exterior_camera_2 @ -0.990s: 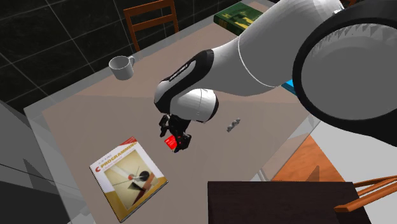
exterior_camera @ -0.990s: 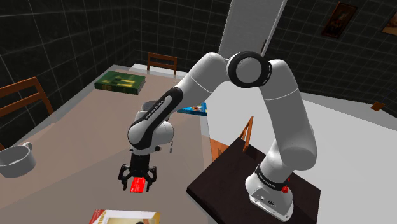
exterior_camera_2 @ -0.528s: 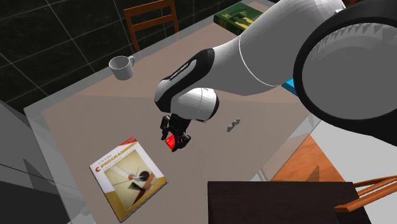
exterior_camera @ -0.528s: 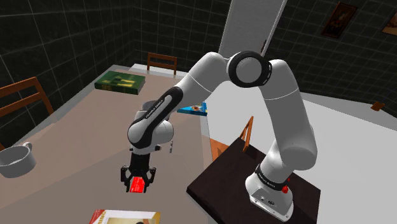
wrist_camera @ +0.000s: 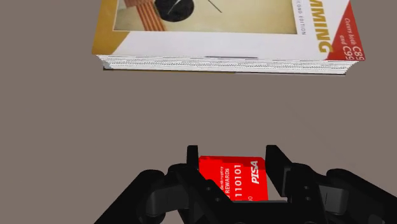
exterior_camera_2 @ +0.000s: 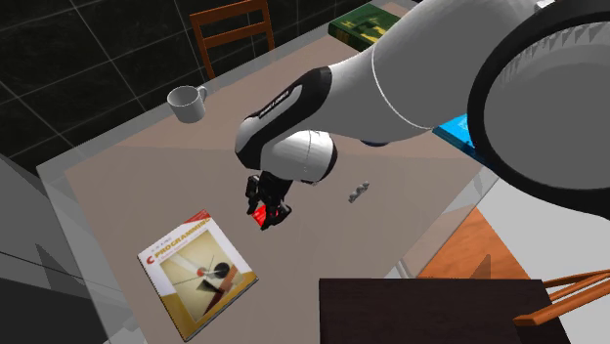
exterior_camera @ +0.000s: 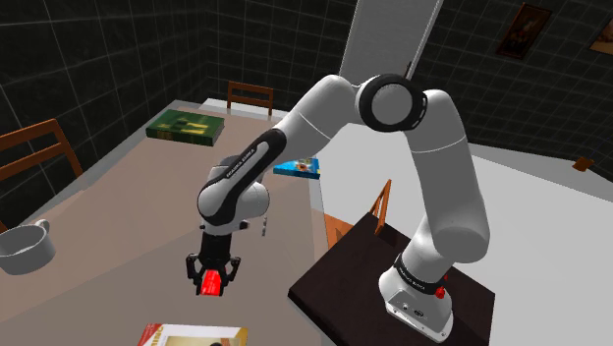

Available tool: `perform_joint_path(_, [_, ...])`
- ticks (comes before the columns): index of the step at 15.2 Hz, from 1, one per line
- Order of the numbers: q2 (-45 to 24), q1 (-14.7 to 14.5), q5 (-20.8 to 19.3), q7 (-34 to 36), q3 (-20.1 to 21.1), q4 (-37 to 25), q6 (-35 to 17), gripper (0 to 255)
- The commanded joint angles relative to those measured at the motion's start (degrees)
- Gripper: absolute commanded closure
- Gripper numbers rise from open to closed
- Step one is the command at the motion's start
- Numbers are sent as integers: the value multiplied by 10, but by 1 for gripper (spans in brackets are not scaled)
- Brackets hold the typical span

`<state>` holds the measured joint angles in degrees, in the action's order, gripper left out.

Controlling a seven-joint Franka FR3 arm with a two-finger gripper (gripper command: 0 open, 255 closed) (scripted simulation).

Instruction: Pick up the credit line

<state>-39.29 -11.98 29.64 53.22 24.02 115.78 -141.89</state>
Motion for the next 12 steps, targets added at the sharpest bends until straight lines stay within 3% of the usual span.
perform_joint_path(1, [15, 2, 0, 5, 2, 4, 10, 255])
perform_joint_path(12, [79, 12, 4, 26, 10, 20, 53, 255])
